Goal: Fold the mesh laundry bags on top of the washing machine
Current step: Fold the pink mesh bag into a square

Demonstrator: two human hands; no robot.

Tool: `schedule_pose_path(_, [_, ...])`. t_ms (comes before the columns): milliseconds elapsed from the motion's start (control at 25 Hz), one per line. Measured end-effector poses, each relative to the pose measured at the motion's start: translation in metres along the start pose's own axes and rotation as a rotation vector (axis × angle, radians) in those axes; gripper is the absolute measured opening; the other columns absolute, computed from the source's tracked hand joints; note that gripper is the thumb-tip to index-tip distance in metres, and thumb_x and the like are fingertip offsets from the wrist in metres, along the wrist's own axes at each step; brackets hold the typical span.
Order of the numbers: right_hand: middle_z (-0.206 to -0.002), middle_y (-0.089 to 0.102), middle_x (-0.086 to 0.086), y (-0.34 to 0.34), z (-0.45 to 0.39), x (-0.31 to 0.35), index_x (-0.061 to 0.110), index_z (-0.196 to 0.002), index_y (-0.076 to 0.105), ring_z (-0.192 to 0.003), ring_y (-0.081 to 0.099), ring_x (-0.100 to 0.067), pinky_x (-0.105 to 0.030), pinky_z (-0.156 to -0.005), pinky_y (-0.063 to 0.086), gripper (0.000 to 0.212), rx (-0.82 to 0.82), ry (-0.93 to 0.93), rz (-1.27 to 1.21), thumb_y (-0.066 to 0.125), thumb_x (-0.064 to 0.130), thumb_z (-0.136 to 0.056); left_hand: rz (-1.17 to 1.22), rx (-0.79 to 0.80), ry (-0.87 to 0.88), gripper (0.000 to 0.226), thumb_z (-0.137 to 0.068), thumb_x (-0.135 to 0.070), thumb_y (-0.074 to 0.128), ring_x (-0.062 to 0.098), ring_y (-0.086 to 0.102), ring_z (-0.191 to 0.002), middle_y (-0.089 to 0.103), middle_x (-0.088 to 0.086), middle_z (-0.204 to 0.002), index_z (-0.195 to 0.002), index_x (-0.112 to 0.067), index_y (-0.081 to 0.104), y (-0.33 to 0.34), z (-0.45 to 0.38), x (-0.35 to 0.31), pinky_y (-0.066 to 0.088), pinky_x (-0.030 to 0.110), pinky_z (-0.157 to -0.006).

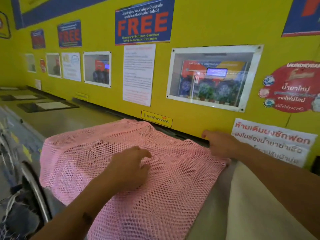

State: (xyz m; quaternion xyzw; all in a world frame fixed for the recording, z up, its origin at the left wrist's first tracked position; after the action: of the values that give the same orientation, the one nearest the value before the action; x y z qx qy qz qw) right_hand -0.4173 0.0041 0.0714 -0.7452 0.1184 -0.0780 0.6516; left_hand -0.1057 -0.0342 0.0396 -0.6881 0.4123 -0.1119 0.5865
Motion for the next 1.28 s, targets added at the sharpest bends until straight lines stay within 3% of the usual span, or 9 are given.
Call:
schedule_pose_path(160, [-0.08,0.058,0.003,-0.029,0.014,0.014,0.028,-0.126,0.052,-0.07,0.054,-0.016,-0.043,-0.06,0.045,0.044,0.115,-0.17,0.009,0.052,0.006,-0.087,0.192,0.149,0.156,0.043,-0.087,-0.055,0.053,0.004,0.056,-0.09,0.062,-0.012,-0.104,-0.127,-0.04,0.051,0.004,0.026,-0.076,0.051,0.033,-0.089])
schedule_pose_path(320, [-0.101,0.059,0.004,-0.031,0.041,0.027,0.031,-0.141,0.037,-0.085,0.058,-0.018,-0.04,-0.066,0.051,0.065,0.364,-0.136,0.065,0.057,0.006,-0.084,0.033,0.342,0.13,0.084,-0.072,-0.076,0.05,0.02,0.043,-0.126,0.043,-0.005,-0.143,-0.144,-0.044,0.022,0.03,0.041,-0.105,0.035,0.042,-0.107])
schedule_pose_path(440, [-0.131,0.056,-0.002,-0.012,0.051,0.023,0.035,-0.149,0.017,-0.1,0.058,-0.017,-0.027,-0.069,0.053,0.084,0.475,-0.111,0.1,0.065,0.015,-0.083,0.006,0.34,0.119,0.083,-0.081,-0.058,0.057,0.023,0.033,-0.137,0.031,-0.004,-0.154,-0.149,-0.042,0.01,0.03,0.035,-0.1,0.027,0.041,-0.114])
schedule_pose_path(560, [-0.143,0.048,-0.004,0.001,0.05,0.016,0.041,-0.152,0.001,-0.116,0.053,-0.022,-0.036,-0.094,0.05,0.095,0.413,-0.1,0.028,0.062,0.016,-0.083,0.043,0.338,0.096,0.079,-0.086,-0.027,0.059,0.023,0.04,-0.134,0.038,-0.002,-0.152,-0.149,-0.04,0.013,0.026,0.029,-0.092,0.033,0.034,-0.108])
schedule_pose_path(640, [-0.146,0.045,-0.005,0.006,0.048,0.015,0.039,-0.152,0.0,-0.121,0.051,-0.024,-0.036,-0.096,0.048,0.096,0.355,-0.11,0.004,0.06,0.014,-0.082,0.046,0.292,0.085,0.082,-0.083,-0.018,0.056,0.024,0.044,-0.13,0.043,0.0,-0.148,-0.148,-0.043,0.013,0.025,0.03,-0.09,0.038,0.033,-0.103])
schedule_pose_path(960, [-0.143,0.05,-0.004,0.022,0.04,0.022,0.039,-0.15,0.008,-0.122,0.053,-0.025,-0.04,-0.095,0.05,0.093,0.102,-0.225,0.167,0.065,0.015,-0.081,0.066,0.076,0.268,0.067,-0.088,-0.025,0.05,0.021,0.052,-0.117,0.055,-0.001,-0.134,-0.145,-0.043,0.02,0.013,0.038,-0.092,0.042,0.032,-0.096])
schedule_pose_path(1080, [-0.138,0.054,-0.004,0.02,0.039,0.022,0.038,-0.15,0.011,-0.12,0.055,-0.024,-0.038,-0.093,0.051,0.09,0.047,-0.232,0.168,0.064,0.014,-0.082,0.168,0.07,0.296,0.065,-0.085,-0.012,0.053,0.006,0.057,-0.081,0.065,-0.003,-0.1,-0.136,-0.046,0.034,0.013,0.037,-0.085,0.043,0.028,-0.07])
schedule_pose_path(1160, [-0.126,0.061,-0.002,0.01,0.036,0.023,0.037,-0.147,0.019,-0.108,0.059,-0.022,-0.035,-0.083,0.052,0.083,-0.042,-0.234,0.149,0.065,0.015,-0.082,0.318,0.084,0.288,0.058,-0.086,-0.003,0.05,0.001,0.049,-0.055,0.056,-0.009,-0.072,-0.125,-0.046,0.046,0.014,0.033,-0.076,0.035,0.019,-0.052])
schedule_pose_path(1280, [-0.115,0.065,-0.003,-0.021,0.026,0.032,0.032,-0.147,0.023,-0.1,0.06,-0.024,-0.037,-0.078,0.048,0.073,-0.168,-0.251,0.179,0.062,0.019,-0.086,0.549,0.099,0.265,0.049,-0.09,0.002,0.045,0.003,0.045,-0.052,0.054,-0.013,-0.077,-0.108,-0.042,0.058,0.005,0.03,-0.056,0.037,0.018,-0.054])
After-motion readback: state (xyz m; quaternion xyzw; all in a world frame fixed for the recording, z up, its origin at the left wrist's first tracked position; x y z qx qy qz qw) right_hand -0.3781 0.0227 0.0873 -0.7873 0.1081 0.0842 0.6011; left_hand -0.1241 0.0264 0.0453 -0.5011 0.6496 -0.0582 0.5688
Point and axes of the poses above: each hand's wrist, its own z-axis away from the middle knuckle, its own y-axis out of the palm, x = y × z, the point moved 4 cm from there along -z, towards the middle knuckle
